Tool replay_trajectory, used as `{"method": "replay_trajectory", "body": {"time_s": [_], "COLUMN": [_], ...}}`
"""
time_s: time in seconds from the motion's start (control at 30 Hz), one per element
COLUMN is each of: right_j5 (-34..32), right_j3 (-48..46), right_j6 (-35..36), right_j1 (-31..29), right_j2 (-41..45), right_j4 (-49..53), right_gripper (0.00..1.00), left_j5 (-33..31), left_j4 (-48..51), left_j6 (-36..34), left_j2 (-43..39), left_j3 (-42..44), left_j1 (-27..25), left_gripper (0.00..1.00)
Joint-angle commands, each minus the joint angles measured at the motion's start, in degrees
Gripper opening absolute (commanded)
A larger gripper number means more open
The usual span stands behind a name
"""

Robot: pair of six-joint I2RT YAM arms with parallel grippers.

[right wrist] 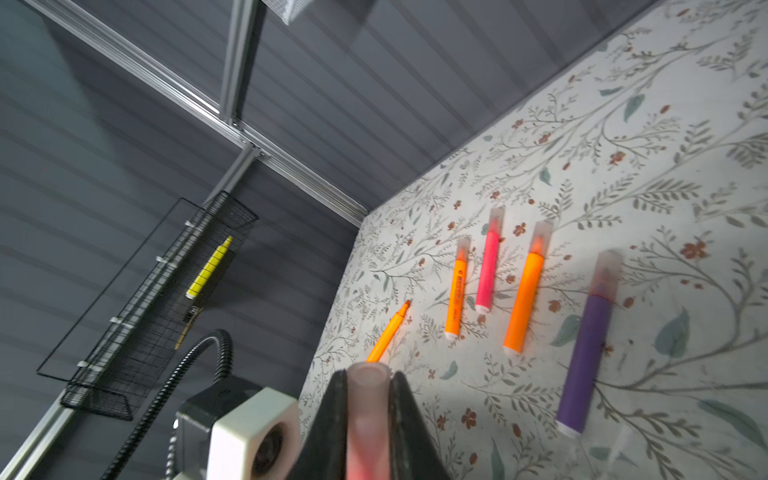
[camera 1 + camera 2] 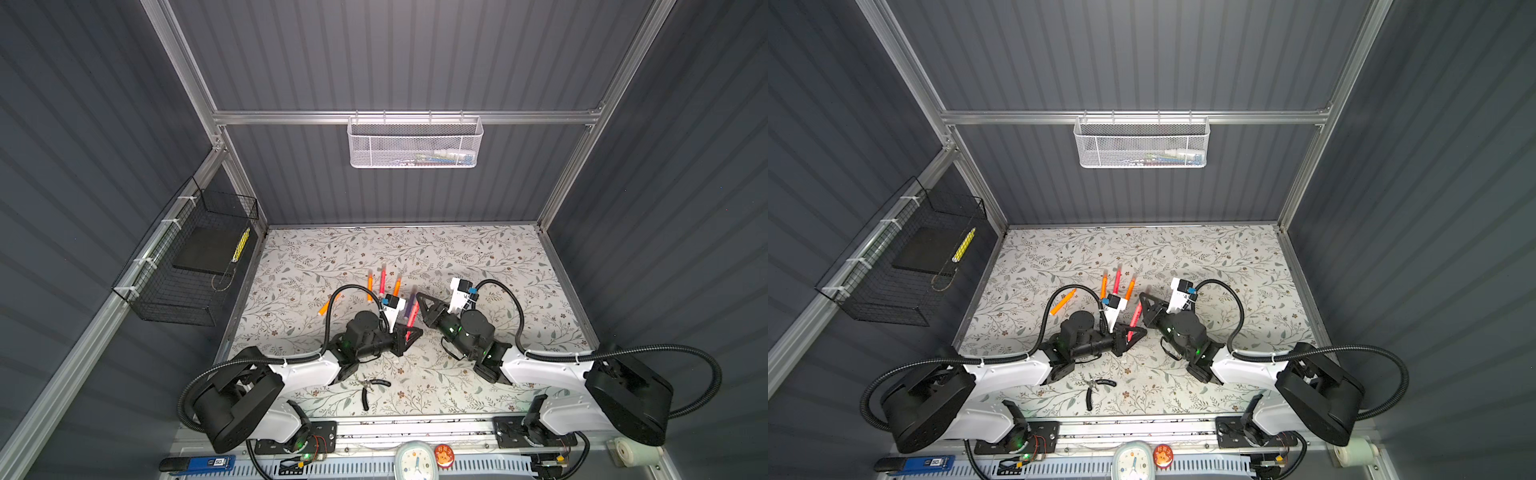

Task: Insert the pens into the pen caps
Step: 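Lower the pink cap onto the pink marker tip with the right gripper, then press the pink cap down onto the pink marker with the right gripper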

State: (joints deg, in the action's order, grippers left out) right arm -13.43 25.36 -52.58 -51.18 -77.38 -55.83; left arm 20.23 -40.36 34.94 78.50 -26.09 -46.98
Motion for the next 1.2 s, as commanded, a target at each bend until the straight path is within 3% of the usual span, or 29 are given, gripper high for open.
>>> {"method": "replay_trajectory", "body": {"time_s": [0.0,0.2,0.27,0.4,0.63,0.8,0.97,1.1,1.17], "right_j5": [7.55,11.18,12.00,10.40,3.65,2.65,3.47,6.18,7.46], "right_j3": [-3.56,-3.56,-2.88,-2.00,-1.86,1.56,6.27,10.05,11.38], "right_j6": [3.68,3.46,3.32,4.62,9.24,11.32,10.17,9.95,9.95], "right_j1": [-2.44,-2.83,-2.92,-2.81,-2.19,-0.65,2.17,3.10,3.10], "right_j2": [0.50,2.12,2.64,6.96,20.93,24.60,20.98,16.17,14.51], "right_j4": [-2.10,-1.80,-0.96,4.11,16.21,22.83,27.76,29.68,30.41], "right_gripper": [0.16,0.21,0.28,0.55,0.68,0.71,0.69,0.63,0.56], "left_j5": [1.76,0.95,1.13,0.52,-0.90,-4.06,-4.23,-3.96,-4.38], "left_j4": [-6.39,-3.86,-3.38,-2.81,0.19,2.11,1.81,1.42,1.38], "left_j6": [1.39,-1.72,-3.19,-6.41,-12.47,-16.12,-17.04,-17.29,-17.27], "left_j2": [-5.09,-9.40,-9.80,-10.85,-11.78,-10.61,-8.49,-7.12,-6.62], "left_j3": [-2.84,-2.17,-2.04,-0.40,0.94,0.39,-0.01,-0.28,-0.45], "left_j1": [2.45,2.51,2.51,2.33,-0.02,-3.71,-5.45,-5.59,-5.72], "left_gripper": [0.00,0.00,0.00,0.00,0.00,0.00,0.00,0.00,0.00]}}
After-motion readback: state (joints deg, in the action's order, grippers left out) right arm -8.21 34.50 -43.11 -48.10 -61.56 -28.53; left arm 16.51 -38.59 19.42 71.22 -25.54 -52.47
